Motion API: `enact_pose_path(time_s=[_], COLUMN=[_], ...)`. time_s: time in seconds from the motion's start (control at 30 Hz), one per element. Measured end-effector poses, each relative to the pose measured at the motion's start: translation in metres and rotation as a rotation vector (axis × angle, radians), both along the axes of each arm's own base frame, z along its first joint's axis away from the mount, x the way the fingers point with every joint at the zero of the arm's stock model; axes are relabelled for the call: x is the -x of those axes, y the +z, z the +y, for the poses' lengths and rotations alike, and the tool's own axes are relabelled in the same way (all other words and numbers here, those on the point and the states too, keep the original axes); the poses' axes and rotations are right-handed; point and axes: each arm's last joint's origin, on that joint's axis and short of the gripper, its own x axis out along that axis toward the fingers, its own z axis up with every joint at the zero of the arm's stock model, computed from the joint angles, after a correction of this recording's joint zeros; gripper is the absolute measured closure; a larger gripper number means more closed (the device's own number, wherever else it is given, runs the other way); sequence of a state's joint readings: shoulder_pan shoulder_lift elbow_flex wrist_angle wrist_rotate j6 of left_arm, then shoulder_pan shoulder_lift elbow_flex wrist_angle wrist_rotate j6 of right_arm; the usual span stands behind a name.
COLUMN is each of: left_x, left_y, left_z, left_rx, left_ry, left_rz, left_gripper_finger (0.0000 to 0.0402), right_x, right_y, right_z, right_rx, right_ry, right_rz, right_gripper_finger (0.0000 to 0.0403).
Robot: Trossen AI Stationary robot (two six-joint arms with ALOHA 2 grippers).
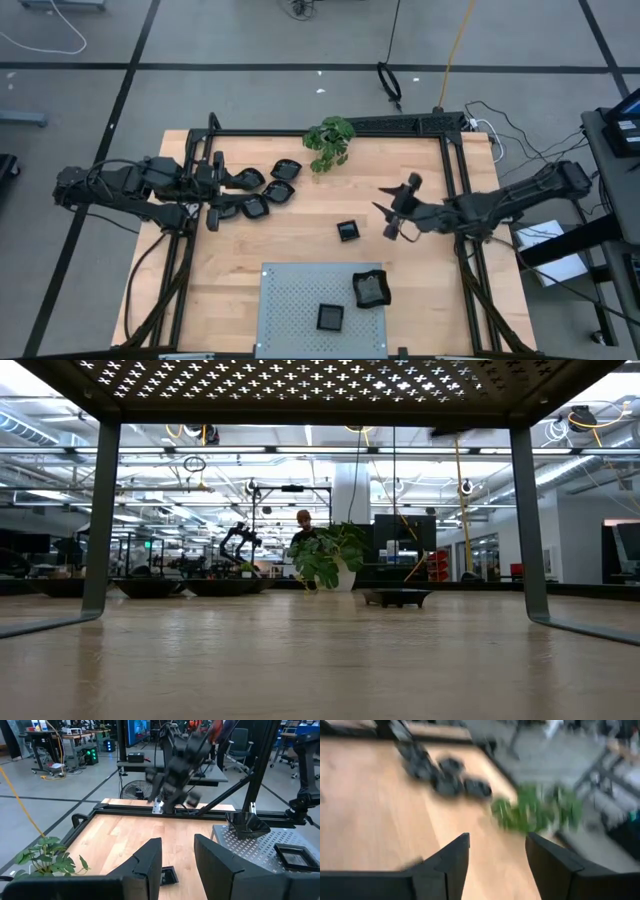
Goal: Pick & Place Mini shaped plates
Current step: Stack the square plate onto the stacked square plate on the shelf
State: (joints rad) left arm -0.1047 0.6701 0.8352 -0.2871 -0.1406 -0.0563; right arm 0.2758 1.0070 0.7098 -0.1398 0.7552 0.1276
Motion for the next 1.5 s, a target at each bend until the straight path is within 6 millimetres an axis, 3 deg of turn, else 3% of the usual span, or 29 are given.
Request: enact_pose_path(time_s=[0.23,0.4,0.63,1.1,1.5], left_x=[0.0,0.0,0.0,0.0,0.0], left_y=[0.0,0.0,0.0,0.0,0.0], left_z=[0.0,0.0,0.0,0.0,0.0], left_rx=[0.0,0.0,0.0,0.0,0.0], left_ry=[0.0,0.0,0.0,0.0,0.0], left_rz=[0.0,0.0,0.0,0.0,-0.001], left_gripper_finger=[0.0282,0.0282,0.0282,0.0282,0.0282], right_x=[0.003,-0.007,-0.021,-0.037,-0.059], right_y=[-0.07,-0.088,-0.115,-0.149,-0.143], right_z=[-0.026,-0.037,-0.048,-0.06,-0.064], right_rx=[-0.206,-0.305,-0.379,-0.366,-0.384], right_ry=[-0.07,-0.039,-0.009,0.066,0.105], right_rz=[0.071,0.013,0.068,0.154,0.082], right_gripper_finger=[0.0175,0.0158,0.0156,0.0156,0.0156])
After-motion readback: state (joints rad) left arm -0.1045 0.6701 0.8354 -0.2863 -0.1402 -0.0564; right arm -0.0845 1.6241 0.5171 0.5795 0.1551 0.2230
